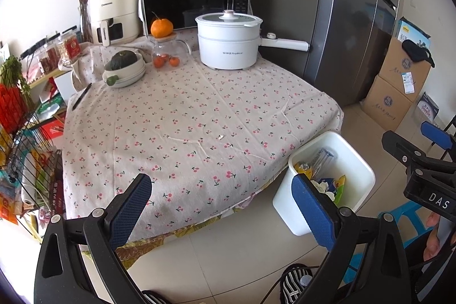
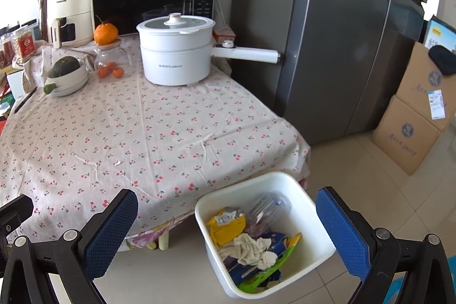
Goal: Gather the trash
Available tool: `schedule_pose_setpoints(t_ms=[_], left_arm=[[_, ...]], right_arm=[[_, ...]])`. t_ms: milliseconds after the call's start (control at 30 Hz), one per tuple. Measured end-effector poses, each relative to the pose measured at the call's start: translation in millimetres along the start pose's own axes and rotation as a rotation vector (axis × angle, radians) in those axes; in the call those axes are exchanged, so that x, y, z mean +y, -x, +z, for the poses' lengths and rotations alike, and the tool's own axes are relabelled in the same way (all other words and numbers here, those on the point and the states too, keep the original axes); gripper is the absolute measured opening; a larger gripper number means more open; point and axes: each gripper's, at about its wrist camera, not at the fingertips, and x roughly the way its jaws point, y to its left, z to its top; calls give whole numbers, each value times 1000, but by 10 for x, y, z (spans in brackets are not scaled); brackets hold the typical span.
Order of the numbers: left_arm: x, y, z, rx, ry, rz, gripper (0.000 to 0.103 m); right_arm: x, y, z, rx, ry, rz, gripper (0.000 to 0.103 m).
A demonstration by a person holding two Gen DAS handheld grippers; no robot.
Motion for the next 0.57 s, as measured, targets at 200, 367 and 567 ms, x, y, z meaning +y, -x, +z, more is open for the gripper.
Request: schedule_pose_setpoints(t_ms=[200, 367, 567], left_arm=[[27, -4, 2, 6, 2, -10, 100], [67, -44, 10, 32, 14, -33, 100], [286, -89, 95, 36, 74, -67, 100]], right_arm=[[-5, -1, 1, 0, 3, -1, 102], [-2, -3, 0, 2, 6, -2, 102], [54, -145, -49, 28, 55, -1, 102]])
